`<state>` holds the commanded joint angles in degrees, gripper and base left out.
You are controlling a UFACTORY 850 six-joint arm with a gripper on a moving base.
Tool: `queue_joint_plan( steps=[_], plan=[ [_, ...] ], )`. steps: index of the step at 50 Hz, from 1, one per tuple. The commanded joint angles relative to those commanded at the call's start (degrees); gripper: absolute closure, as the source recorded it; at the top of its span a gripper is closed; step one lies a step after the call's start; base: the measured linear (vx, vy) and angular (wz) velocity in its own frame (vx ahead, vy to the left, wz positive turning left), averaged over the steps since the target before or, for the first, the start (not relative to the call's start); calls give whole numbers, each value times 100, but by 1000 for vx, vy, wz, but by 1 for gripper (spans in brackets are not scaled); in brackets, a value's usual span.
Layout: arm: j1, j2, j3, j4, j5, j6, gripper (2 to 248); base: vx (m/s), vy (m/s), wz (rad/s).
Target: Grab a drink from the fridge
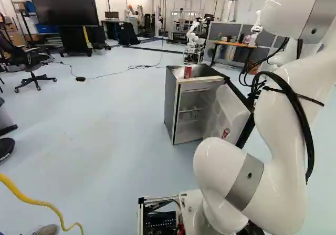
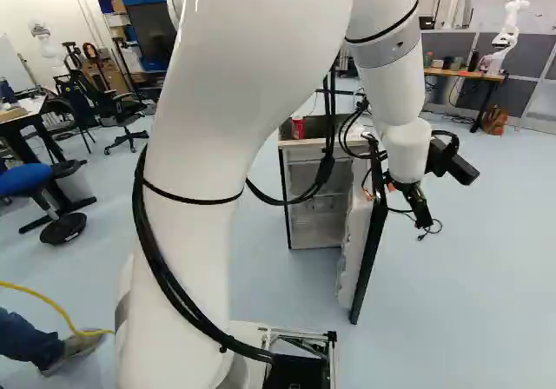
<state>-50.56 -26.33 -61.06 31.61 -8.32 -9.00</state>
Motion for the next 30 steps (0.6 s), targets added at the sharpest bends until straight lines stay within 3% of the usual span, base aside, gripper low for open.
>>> queue_joint_plan(
  steps=[30],
  plan=[
    [82, 182, 247, 0, -106, 0, 3, 0, 0, 0]
  ],
)
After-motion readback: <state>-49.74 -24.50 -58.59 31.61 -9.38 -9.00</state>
